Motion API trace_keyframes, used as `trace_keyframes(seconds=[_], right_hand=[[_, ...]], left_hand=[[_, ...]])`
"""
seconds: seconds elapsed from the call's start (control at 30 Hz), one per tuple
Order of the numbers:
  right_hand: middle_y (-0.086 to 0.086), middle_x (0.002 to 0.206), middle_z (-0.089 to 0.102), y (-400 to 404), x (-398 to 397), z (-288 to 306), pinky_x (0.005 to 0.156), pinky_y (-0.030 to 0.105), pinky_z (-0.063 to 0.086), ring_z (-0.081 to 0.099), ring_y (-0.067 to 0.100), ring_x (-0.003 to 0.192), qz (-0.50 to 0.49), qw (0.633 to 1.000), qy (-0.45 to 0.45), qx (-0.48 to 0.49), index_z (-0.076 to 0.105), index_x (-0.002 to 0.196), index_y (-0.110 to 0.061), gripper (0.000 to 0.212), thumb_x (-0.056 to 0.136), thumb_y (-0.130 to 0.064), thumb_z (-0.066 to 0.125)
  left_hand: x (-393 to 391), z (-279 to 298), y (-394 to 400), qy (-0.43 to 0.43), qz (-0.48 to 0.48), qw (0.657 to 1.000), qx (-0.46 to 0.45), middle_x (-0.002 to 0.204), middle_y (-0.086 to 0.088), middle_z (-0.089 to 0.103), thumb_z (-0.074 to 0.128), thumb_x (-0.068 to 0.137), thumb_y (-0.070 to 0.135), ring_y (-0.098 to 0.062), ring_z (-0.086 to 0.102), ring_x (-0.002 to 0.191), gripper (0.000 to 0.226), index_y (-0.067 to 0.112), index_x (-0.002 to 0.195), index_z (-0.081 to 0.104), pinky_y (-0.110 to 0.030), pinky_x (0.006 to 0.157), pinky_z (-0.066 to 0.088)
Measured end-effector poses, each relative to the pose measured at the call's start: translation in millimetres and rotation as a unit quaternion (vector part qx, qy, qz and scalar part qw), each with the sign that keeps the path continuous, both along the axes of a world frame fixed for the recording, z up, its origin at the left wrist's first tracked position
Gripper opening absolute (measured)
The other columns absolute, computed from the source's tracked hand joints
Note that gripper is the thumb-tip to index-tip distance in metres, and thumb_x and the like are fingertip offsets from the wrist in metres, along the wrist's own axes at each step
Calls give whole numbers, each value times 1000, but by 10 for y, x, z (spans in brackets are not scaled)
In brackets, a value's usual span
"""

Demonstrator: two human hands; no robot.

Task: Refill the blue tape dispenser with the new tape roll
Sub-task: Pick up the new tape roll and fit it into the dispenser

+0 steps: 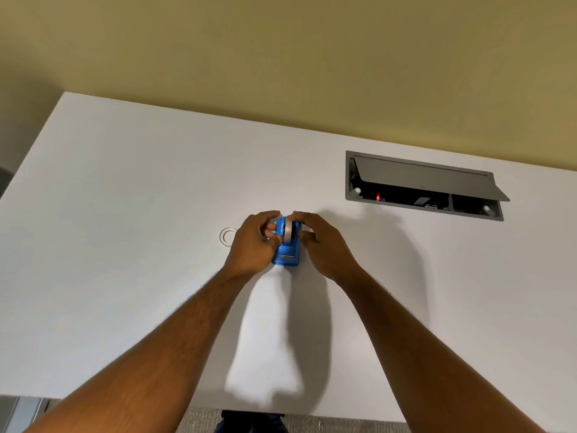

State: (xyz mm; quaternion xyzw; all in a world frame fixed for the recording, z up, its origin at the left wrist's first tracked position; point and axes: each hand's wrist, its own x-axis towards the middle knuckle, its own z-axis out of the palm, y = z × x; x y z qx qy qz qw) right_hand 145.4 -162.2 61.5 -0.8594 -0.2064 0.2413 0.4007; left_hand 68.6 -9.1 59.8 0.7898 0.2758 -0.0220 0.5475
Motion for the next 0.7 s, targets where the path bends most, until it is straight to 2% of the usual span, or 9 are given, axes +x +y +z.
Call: trace_keyframes(seconds=[0.1, 0.23, 0.4, 0.47, 0.57, 0.63, 0.7], right_hand=[[-2, 137, 58, 8, -2, -28, 90, -8, 28, 49, 3, 116, 0, 1000, -10, 1, 57, 132, -18, 42, 98, 3, 44], [-1, 138, 55, 10, -18, -44, 90, -8, 27, 47, 3, 117, -3, 1000, -20, 4, 57, 132, -16, 43, 97, 4, 42], [-10, 121, 56, 46, -77, -36, 84, -6, 34, 55, -6, 102, -27, 999, -7, 32, 59, 121, -22, 40, 94, 3, 44], [-9, 120, 58, 69, -69, -44, 82, -3, 38, 54, -11, 102, -45, 998, 2, 45, 57, 121, -26, 41, 94, 1, 43], [-10, 127, 53, 109, -33, -62, 87, 1, 37, 51, -2, 109, -39, 999, -5, 28, 54, 133, -23, 43, 98, -2, 43], [-3, 126, 55, 112, -26, -90, 92, 3, 39, 51, 4, 108, -19, 999, -32, 17, 57, 131, -16, 39, 98, 0, 43], [2, 125, 58, 97, -57, -114, 89, -2, 36, 53, 5, 104, -13, 998, -49, 20, 59, 127, -13, 37, 96, 1, 44]], left_hand=[[-21, 15, -35, 4, 28, 998, -55, 126, -4, 63, 69, 82, 4, -20, 63, 112, 52, 17, 132, 61, -41, 102, 52], [8, 68, -80, -3, 60, 994, -88, 113, 1, 70, 70, 77, 14, -19, 67, 106, 41, 22, 117, 68, -34, 95, 55], [54, 116, -142, -3, 96, 989, -109, 109, 1, 70, 63, 66, 24, -17, 68, 101, 46, 24, 112, 67, -31, 87, 57], [50, 118, -147, -8, 96, 989, -110, 109, -1, 71, 63, 65, 25, -17, 69, 99, 45, 26, 110, 67, -31, 86, 59], [34, 117, -139, -12, 90, 990, -106, 109, 0, 71, 64, 66, 26, -16, 69, 99, 40, 31, 105, 67, -34, 88, 59], [30, 123, -140, -18, 93, 989, -110, 105, 2, 72, 65, 66, 25, -17, 70, 97, 34, 38, 97, 66, -37, 89, 59], [29, 123, -149, -21, 98, 988, -115, 104, 2, 72, 65, 66, 24, -18, 70, 98, 33, 41, 94, 65, -37, 89, 59]])
